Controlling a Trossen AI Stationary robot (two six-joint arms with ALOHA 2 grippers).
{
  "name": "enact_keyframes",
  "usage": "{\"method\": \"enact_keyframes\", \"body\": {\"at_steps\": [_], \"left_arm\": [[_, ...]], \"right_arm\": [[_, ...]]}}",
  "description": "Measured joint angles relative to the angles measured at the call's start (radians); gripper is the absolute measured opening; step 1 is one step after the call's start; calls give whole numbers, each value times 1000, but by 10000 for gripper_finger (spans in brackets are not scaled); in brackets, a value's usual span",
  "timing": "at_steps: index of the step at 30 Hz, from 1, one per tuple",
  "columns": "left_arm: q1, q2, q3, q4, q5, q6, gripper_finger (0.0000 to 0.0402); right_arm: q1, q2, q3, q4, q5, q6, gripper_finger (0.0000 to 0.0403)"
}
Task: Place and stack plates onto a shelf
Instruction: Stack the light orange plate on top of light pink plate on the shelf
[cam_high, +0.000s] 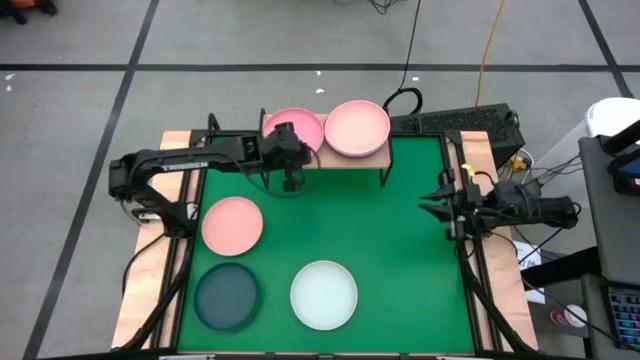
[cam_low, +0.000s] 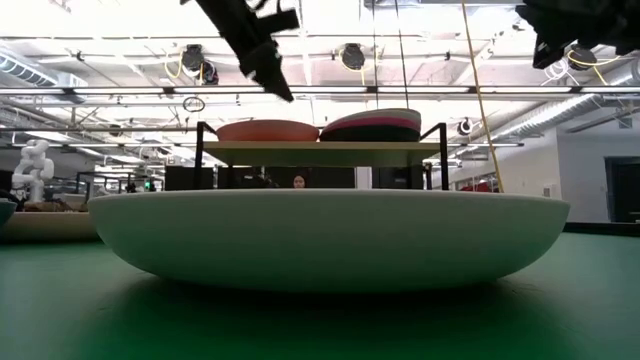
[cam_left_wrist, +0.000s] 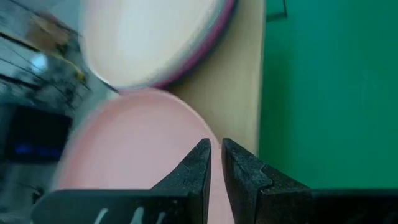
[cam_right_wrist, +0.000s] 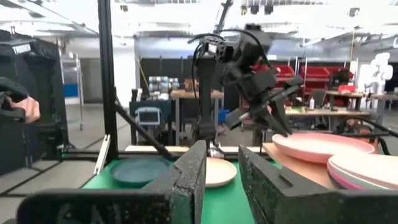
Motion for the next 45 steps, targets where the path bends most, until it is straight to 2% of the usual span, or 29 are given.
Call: {"method": "enact_keyframes", "body": {"at_steps": [5, 8, 12, 16, 19, 23, 28, 32, 39, 45], "left_arm": [[-57, -85, 0, -59, -29, -11, 47], [-122, -128, 1, -170, -30, -63, 47], [-228, -139, 0, -350, -66, -241, 47], [-346, -130, 0, -436, -74, -466, 47], [-437, -108, -1, -476, -66, -558, 48], [-537, -55, -1, -550, -63, -700, 78], [-634, 23, -2, -598, -64, -864, 149], [-692, 71, -2, -614, -73, -921, 193], [-751, 83, -2, -613, -195, -1076, 204], [-805, 57, -46, -652, -233, -1165, 204]], "right_arm": [[0, 0, -24, 46, 0, 19, 80], [0, 0, -24, 46, -3, 40, 80], [0, 1, -24, 43, -6, 70, 80], [0, 4, -25, 37, -10, 76, 80], [0, 4, -25, 37, -34, 75, 80], [0, 4, -25, 37, -61, 74, 80], [0, 4, -25, 37, -111, 73, 80], [0, 4, -51, 50, -136, 76, 80], [0, 4, -95, 135, -134, 58, 80], [0, 4, -98, 145, -135, 77, 80]]}}
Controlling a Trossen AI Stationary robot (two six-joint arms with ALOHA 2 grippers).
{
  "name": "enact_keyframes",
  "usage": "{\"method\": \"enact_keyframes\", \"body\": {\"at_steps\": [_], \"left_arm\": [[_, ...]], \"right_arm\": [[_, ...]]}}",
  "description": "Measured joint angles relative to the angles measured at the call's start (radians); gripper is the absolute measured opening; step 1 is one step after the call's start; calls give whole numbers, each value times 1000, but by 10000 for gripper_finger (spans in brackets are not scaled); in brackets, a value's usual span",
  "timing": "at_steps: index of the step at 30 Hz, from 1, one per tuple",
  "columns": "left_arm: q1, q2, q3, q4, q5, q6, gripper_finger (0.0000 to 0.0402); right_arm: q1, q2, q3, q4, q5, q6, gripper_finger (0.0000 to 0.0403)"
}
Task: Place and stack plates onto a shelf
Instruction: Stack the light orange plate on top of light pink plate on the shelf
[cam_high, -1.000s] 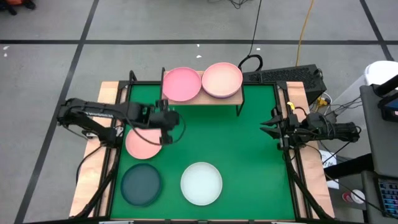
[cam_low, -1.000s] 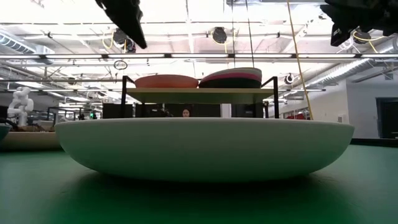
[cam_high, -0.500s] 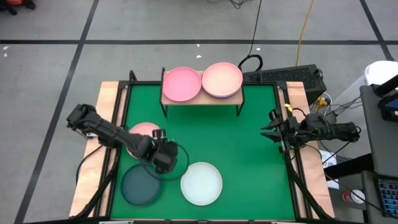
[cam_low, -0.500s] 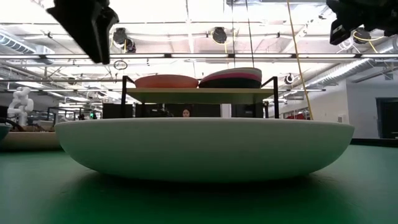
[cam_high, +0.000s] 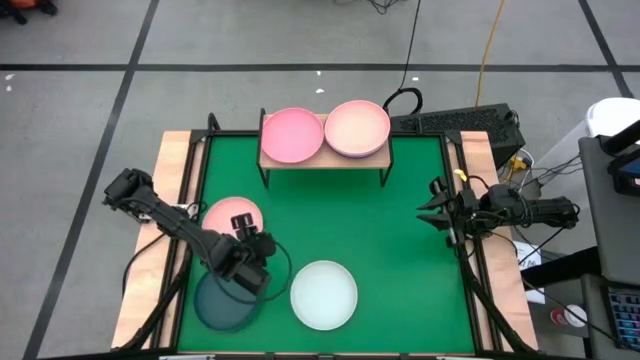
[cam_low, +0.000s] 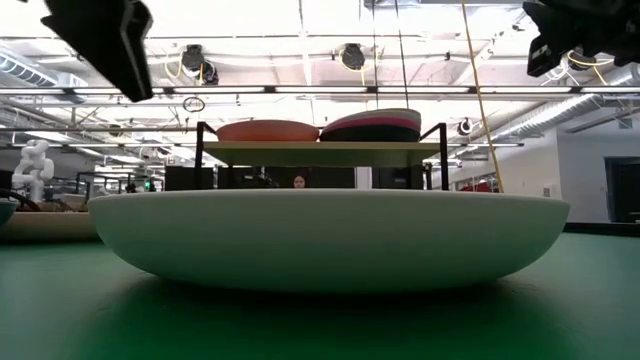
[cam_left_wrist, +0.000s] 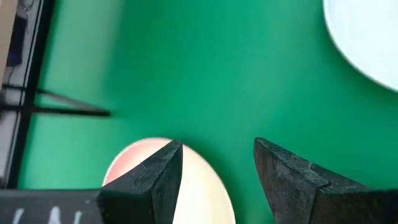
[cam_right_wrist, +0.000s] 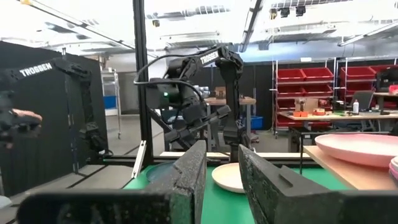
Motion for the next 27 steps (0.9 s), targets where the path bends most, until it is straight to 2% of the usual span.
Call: {"method": "enact_keyframes", "body": {"at_steps": [5, 12, 27], "left_arm": [[-19, -49, -139, 89, -4, -86, 204], [-20, -112, -306, 318, 53, -103, 204], [-2, -133, -325, 331, 73, -106, 204]], "right_arm": [[0, 0, 0, -18, -1, 84, 80], [0, 1, -29, -23, -5, 130, 80], [0, 2, -47, 40, -1, 78, 80]]}}
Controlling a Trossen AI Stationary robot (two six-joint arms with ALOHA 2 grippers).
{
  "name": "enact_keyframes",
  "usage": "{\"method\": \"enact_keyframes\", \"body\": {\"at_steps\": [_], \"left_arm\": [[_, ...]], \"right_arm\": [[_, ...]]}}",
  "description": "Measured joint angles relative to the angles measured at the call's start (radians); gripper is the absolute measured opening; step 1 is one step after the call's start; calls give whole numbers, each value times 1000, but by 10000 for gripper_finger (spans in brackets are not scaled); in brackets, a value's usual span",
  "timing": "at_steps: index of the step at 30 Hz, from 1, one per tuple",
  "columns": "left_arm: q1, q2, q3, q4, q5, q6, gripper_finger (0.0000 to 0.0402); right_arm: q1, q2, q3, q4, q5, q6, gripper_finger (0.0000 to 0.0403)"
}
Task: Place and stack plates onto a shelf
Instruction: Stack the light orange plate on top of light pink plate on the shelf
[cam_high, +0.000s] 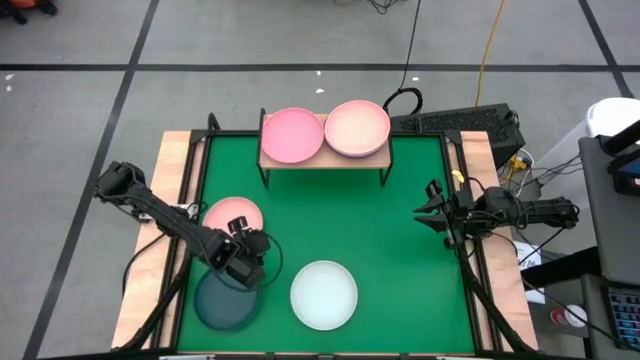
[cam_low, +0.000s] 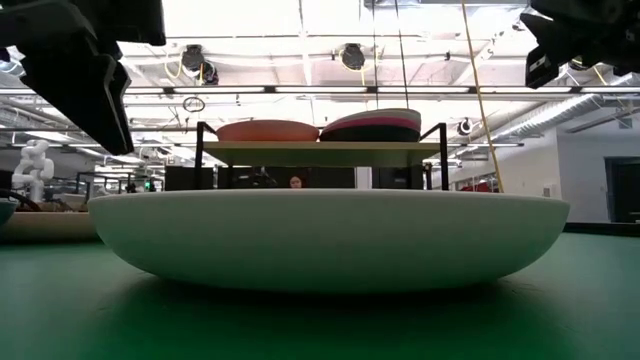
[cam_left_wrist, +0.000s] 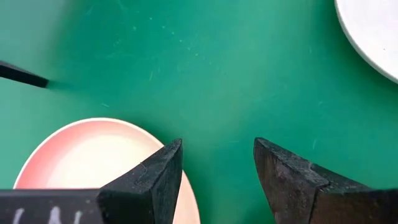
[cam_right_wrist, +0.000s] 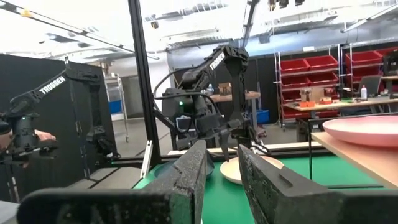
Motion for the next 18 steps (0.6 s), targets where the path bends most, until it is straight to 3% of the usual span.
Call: {"method": "enact_keyframes", "body": {"at_steps": [18], "left_arm": [[4, 0, 0, 107, -43, 6, 204]], "right_arm": [[0, 0, 0, 5, 0, -4, 80]]}}
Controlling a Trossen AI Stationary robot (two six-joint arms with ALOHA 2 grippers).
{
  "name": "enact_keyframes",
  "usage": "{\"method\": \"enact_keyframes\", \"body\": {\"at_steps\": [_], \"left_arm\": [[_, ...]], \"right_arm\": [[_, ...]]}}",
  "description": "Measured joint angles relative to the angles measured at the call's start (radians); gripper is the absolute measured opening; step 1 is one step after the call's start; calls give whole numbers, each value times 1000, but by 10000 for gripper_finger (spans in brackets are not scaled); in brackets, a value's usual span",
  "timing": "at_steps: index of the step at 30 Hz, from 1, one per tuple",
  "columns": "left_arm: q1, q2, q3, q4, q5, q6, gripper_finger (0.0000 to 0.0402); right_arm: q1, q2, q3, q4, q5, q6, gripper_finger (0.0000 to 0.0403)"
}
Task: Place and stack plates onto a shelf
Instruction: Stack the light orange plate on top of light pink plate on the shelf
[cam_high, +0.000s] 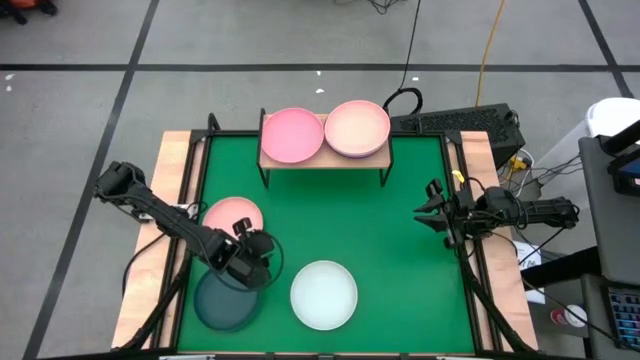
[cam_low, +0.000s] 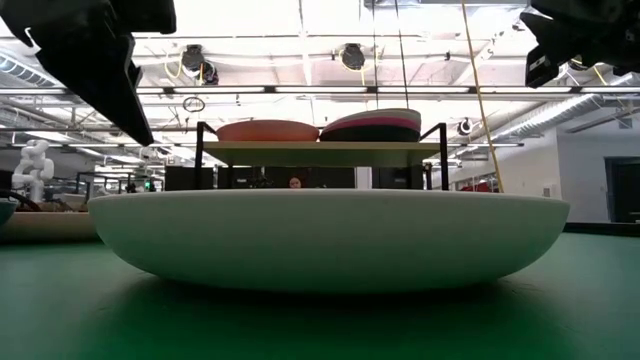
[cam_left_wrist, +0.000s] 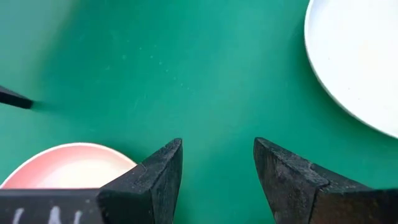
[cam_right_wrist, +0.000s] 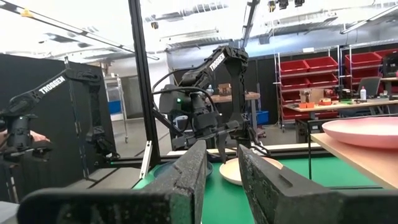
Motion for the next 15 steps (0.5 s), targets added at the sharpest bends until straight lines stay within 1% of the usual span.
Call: {"method": "enact_keyframes", "body": {"at_steps": [10, 15], "left_arm": [[0, 0, 0, 4, -1, 1, 204], [0, 0, 0, -1, -2, 38, 204]], "right_arm": [[0, 0, 0, -3, 0, 3, 80], [0, 0, 0, -4, 0, 4, 80]]}}
